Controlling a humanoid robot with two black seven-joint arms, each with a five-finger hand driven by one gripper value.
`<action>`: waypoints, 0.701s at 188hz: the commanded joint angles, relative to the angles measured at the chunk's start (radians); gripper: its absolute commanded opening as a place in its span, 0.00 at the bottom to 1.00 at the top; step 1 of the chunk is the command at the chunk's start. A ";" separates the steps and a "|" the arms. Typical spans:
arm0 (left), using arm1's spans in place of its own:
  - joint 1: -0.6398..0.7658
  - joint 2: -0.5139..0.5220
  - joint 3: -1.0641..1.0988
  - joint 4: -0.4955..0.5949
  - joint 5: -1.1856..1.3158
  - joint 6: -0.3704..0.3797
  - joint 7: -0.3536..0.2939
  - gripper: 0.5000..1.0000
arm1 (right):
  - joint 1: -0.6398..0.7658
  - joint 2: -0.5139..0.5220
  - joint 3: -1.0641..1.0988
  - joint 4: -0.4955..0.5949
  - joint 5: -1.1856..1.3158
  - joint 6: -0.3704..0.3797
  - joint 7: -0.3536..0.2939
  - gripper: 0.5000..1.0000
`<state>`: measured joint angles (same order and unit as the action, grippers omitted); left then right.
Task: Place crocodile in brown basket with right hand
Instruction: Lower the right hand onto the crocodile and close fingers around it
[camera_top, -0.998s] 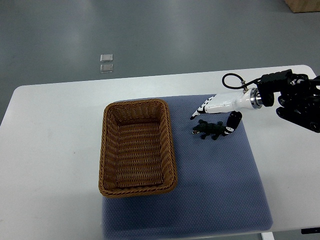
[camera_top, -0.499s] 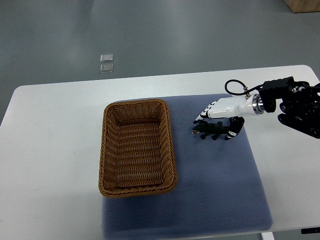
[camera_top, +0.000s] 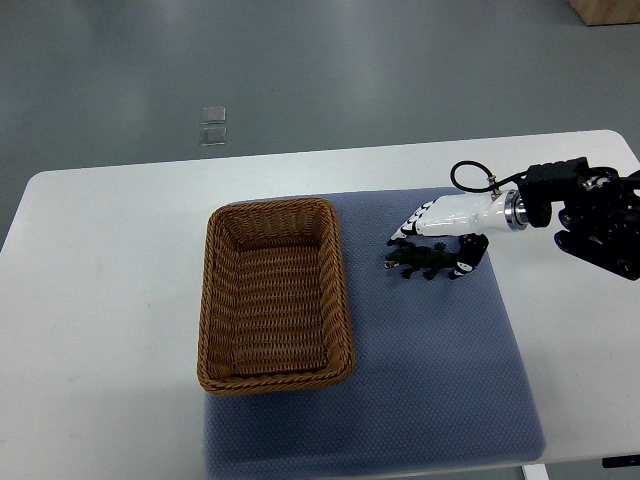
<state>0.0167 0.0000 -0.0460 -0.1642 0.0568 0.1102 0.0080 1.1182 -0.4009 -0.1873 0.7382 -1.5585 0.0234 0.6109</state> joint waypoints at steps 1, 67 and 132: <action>0.000 0.000 0.000 0.000 0.000 -0.001 0.000 1.00 | 0.000 0.007 0.000 0.000 0.000 0.000 0.000 0.82; 0.000 0.000 0.000 0.000 0.000 0.000 0.001 1.00 | 0.002 0.007 -0.004 0.000 -0.002 0.000 0.000 0.52; 0.000 0.000 0.000 0.000 0.001 0.000 0.001 1.00 | 0.009 0.007 -0.003 0.001 -0.002 -0.016 0.000 0.39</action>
<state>0.0170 0.0000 -0.0460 -0.1642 0.0570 0.1103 0.0079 1.1257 -0.3942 -0.1907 0.7379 -1.5616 0.0177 0.6108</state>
